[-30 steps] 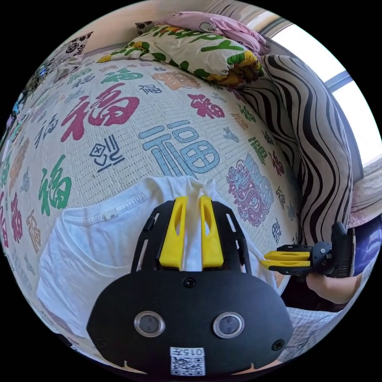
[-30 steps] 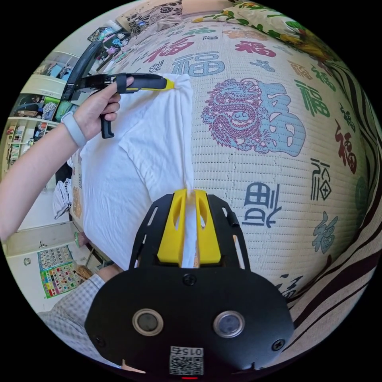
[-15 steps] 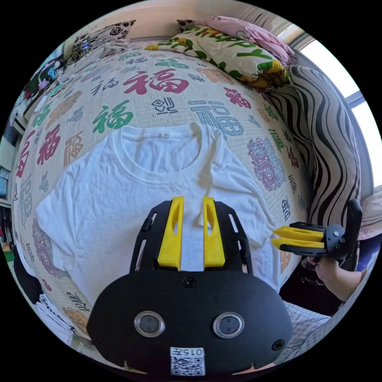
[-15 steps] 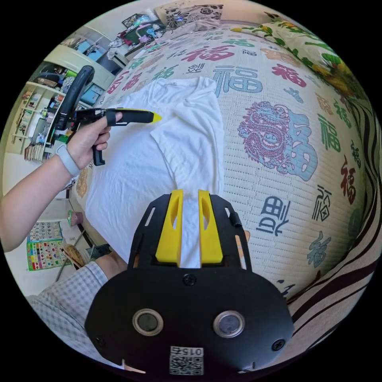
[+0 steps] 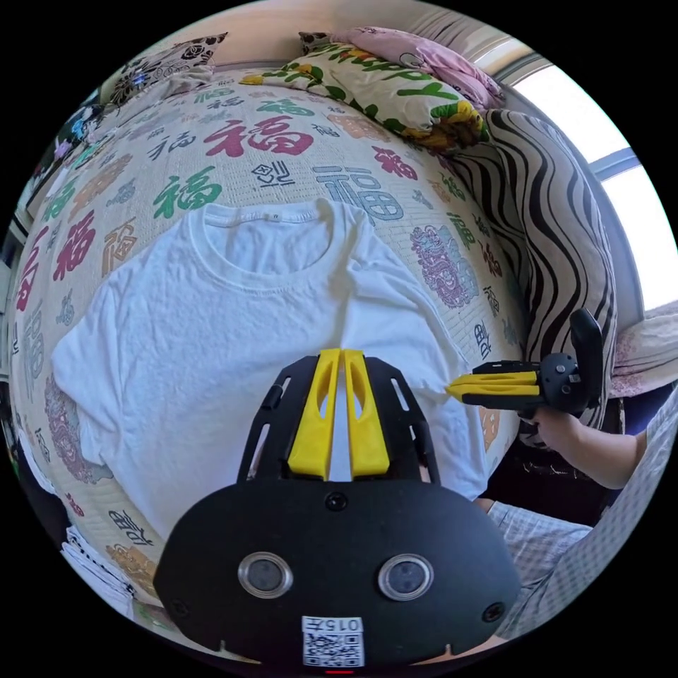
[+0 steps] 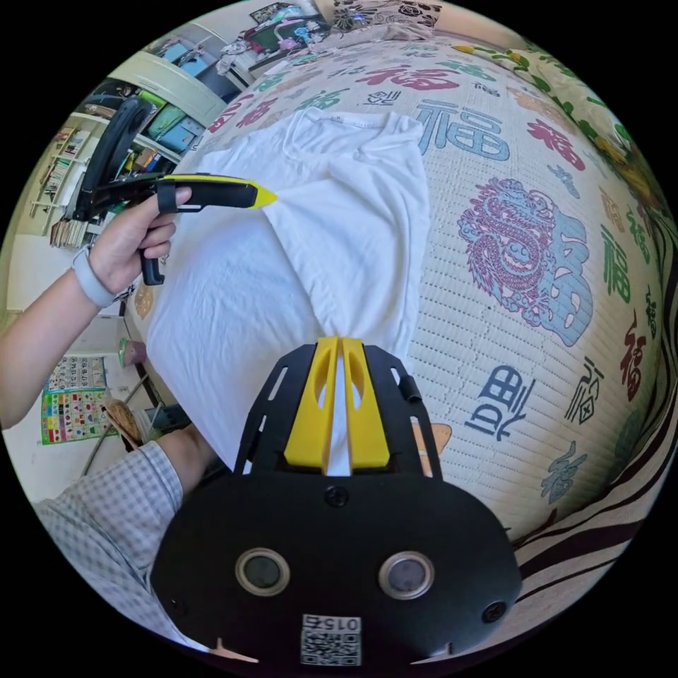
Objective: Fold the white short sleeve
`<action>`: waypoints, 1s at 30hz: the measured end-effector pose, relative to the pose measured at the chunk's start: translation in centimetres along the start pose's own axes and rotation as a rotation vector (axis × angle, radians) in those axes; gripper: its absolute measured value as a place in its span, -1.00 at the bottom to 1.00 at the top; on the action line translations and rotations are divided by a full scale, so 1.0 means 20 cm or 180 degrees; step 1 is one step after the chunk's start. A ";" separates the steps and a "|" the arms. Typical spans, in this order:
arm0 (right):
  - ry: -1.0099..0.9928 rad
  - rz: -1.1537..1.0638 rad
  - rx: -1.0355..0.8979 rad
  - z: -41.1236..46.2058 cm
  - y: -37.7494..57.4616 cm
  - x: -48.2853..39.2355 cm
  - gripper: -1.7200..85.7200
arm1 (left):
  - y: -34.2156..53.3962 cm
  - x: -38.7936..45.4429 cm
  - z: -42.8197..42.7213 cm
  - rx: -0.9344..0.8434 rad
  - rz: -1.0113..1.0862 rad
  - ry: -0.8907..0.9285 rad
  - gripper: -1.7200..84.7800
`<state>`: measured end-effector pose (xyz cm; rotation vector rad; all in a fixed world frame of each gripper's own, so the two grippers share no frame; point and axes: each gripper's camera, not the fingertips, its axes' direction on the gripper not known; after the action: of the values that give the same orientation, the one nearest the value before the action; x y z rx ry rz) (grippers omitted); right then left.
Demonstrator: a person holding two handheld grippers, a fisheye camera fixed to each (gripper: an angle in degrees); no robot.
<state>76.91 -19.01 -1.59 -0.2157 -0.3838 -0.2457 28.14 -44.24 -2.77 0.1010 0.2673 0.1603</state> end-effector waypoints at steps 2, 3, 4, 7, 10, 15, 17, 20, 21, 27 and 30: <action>-0.0031 -0.0048 -0.0019 0.00 0.00 -0.01 -0.96 | 0.05 -0.03 0.01 -0.0043 -0.0080 0.0019 -0.97; -0.0052 -0.0071 -0.0052 0.00 0.00 -0.02 -0.96 | 0.07 -0.05 0.02 -0.0086 -0.0142 0.0064 -0.97; -0.0075 -0.0095 -0.0098 0.02 -0.01 -0.03 -0.96 | 0.09 -0.07 0.03 -0.0079 -0.0179 0.0103 -0.97; -0.0075 -0.0194 -0.0173 0.02 -0.01 -0.05 -0.97 | 0.14 -0.06 -0.01 -0.0046 -0.0123 0.0082 -0.97; -0.0099 -0.0236 -0.0192 0.01 -0.02 -0.07 -0.96 | 0.20 -0.07 -0.03 -0.0111 -0.0100 0.0077 -0.97; -0.0145 -0.0255 -0.0303 0.04 -0.05 -0.08 -0.94 | 0.30 -0.12 0.01 -0.0398 -0.0162 0.0195 -0.95; -0.0163 -0.0231 -0.0303 0.03 -0.06 -0.08 -0.93 | 0.33 -0.14 0.01 -0.0533 -0.0131 0.0168 -0.93; -0.0232 -0.0055 -0.0172 -0.03 -0.07 -0.06 -0.89 | 0.33 -0.18 -0.07 -0.0482 -0.0082 0.0043 -0.86; -0.0256 0.0048 -0.0053 -0.07 -0.08 -0.05 -0.88 | 0.31 -0.19 -0.11 -0.0351 -0.0055 0.0027 -0.84; -0.0109 0.0525 0.0148 -0.07 -0.18 -0.01 -0.82 | 0.10 -0.18 -0.12 0.0184 0.0188 0.0168 -0.82; 0.0002 0.0530 0.0126 -0.03 -0.24 -0.08 -0.84 | 0.01 -0.17 0.00 0.0125 0.0329 0.0103 -0.86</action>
<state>74.40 -23.50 -1.96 -0.2074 -0.3675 -0.0742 24.77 -44.59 -1.88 0.1514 0.2978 0.2596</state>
